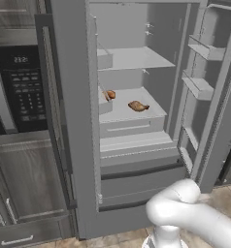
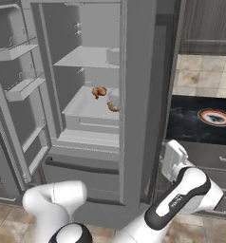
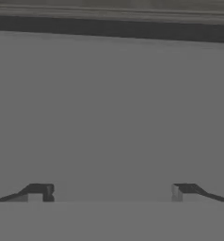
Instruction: Place the chicken drumstick on the counter behind the older chicken drumstick on the same shelf of the fridge to maintain FIFO order. Close the fridge door when finished.
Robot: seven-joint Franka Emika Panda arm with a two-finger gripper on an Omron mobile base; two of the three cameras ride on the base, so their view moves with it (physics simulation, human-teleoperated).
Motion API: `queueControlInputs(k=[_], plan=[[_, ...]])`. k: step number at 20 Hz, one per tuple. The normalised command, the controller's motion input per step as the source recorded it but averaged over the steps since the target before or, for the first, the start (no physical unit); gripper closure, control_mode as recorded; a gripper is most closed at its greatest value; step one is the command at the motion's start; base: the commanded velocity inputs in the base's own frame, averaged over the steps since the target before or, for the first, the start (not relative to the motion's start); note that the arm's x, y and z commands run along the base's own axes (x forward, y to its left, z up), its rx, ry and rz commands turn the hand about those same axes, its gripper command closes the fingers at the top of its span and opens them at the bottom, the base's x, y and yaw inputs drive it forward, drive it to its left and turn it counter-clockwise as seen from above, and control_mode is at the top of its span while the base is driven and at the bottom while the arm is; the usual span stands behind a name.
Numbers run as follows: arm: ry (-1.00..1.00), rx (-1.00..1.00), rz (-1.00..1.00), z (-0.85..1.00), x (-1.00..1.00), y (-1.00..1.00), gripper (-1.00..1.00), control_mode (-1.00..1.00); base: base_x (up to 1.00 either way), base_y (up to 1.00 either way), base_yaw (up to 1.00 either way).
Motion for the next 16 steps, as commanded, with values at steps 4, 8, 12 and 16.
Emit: queueControlInputs(k=[4,8,12,16], plan=[[0.00,-0.03,0.01,0.10,0.02,1.00,-1.00,-1.00,0.00,0.00,0.00],[0.00,-0.03,0.00,0.18,0.26,0.96,-1.00,-1.00,0.00,0.00,0.00],[0.00,-0.02,-0.02,0.22,0.51,0.74,-1.00,-1.00,0.00,0.00,0.00],[0.01,0.00,-0.05,0.18,0.71,0.22,-1.00,-1.00,0.00,0.00,0.00]])
